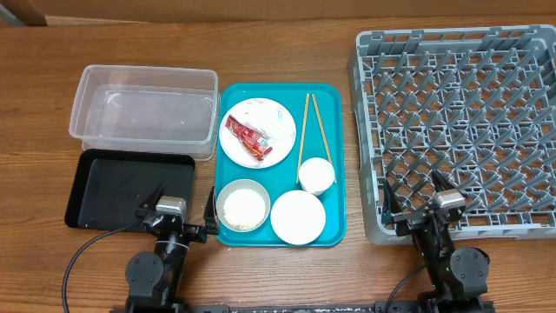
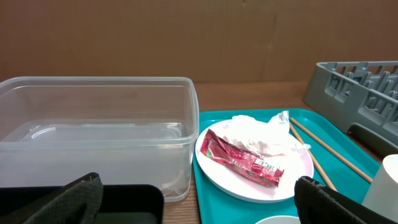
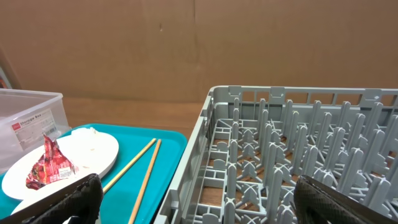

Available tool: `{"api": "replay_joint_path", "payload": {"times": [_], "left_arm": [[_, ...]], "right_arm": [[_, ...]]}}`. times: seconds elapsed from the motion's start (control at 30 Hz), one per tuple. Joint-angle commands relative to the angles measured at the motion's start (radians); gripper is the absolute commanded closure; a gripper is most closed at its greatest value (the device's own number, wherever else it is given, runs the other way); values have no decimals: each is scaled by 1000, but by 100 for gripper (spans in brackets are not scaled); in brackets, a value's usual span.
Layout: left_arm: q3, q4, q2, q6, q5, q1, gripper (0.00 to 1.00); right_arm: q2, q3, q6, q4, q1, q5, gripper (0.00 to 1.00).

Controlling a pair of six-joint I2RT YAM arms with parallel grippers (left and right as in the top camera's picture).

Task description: Sort waste into correct bins and load items into the dishwasher

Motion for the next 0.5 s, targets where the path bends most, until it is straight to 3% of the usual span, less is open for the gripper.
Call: {"api": "replay_joint_path", "payload": {"times": [0.0, 0.47], "left_arm": [[-8, 3, -11, -3, 6, 5, 0], [-8, 11, -11, -27, 56, 5, 0]], "right_arm": [[-8, -10, -4, 6, -2, 0, 0], [-8, -10, -4, 19, -2, -1, 0]]}}
